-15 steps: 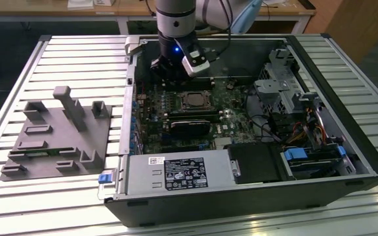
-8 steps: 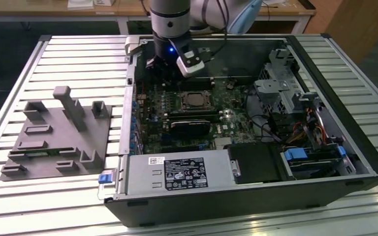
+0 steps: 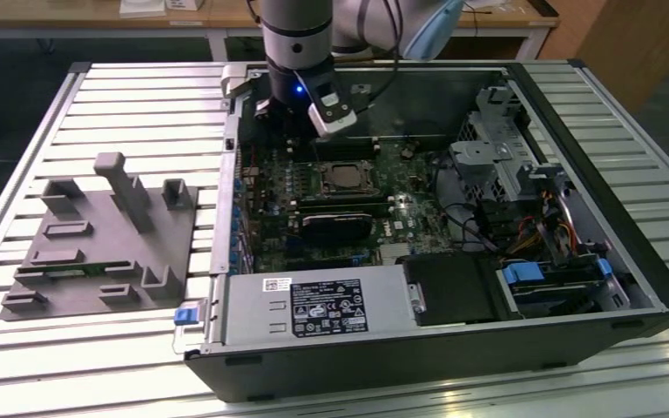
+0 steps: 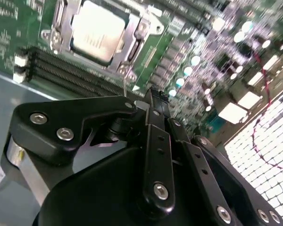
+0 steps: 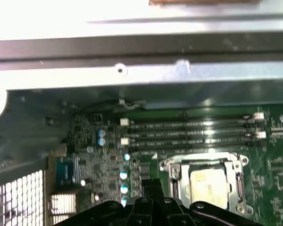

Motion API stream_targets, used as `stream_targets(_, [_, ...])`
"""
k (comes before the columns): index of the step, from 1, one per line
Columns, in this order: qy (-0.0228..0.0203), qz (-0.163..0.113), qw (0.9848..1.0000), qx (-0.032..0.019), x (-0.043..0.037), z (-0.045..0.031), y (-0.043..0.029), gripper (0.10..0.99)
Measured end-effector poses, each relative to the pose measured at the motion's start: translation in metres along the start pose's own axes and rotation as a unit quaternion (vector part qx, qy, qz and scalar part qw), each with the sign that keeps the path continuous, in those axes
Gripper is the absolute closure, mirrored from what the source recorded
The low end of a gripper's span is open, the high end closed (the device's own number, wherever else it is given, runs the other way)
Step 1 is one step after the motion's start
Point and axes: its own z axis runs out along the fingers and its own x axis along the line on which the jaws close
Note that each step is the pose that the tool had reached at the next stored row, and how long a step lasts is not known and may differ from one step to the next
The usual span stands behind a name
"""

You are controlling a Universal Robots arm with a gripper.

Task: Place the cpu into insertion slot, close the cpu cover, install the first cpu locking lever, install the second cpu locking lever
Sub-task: 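Install the first cpu locking lever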

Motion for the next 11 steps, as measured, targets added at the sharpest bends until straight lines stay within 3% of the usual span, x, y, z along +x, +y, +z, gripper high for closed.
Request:
stream_targets(8, [0.0033, 0.002, 0.9989, -0.0458, 0.0017, -0.0001, -0.0002, 0.980])
stream_targets(9, [0.0036, 0.002, 0.9988, -0.0498, 0.0018, -0.0001, -0.0002, 0.980])
stream_targets(11, [0.0038, 0.002, 0.9986, -0.0522, 0.0018, -0.0001, -0.0001, 0.980])
